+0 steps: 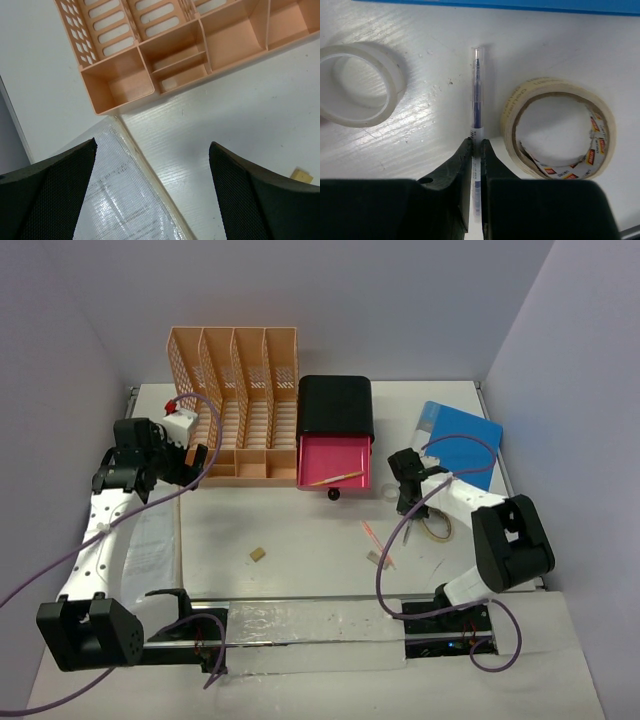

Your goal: Organize the desk

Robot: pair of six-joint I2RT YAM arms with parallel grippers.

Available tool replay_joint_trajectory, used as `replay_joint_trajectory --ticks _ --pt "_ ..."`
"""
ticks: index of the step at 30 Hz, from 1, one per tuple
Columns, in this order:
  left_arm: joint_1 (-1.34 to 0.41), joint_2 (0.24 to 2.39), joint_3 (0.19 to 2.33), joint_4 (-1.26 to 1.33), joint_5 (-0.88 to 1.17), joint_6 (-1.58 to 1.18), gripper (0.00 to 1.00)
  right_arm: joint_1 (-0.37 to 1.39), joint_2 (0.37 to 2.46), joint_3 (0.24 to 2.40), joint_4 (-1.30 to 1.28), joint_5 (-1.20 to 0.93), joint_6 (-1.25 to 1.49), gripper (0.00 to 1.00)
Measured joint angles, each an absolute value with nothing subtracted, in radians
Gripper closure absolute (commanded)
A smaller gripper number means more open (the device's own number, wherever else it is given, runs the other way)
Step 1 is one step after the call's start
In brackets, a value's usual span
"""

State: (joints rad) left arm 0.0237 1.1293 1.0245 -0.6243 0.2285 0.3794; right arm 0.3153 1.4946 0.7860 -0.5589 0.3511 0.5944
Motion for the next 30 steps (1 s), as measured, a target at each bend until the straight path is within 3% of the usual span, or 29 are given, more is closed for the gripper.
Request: replay_joint_trajectory --ticks 6,10,18,24,30 --pt "0.035 1.125 0.991 -0.624 0.244 0.378 0.01 0.341 1.359 0.802 -0.616 0.422 0.568 1.00" --pt "0.041 1.119 0.972 -0.621 0.246 0.373 0.01 0.451 1.208 0.896 -0.641 0.522 0.515 1.00" --pt "0.056 1.105 0.929 -0.606 0.257 0.347 0.01 0.684 0.970 0.955 -0.232 0.593 0.197 1.00" --pt "0.062 1.079 0.899 -0.589 0.259 0.325 0.01 0.767 1.167 1.015 0.011 0.543 -0.045 1.00" --pt "0.064 1.066 0.861 -0.584 0.249 0.317 0.01 0.819 1.451 1.073 0.030 0.535 -0.260 1.00"
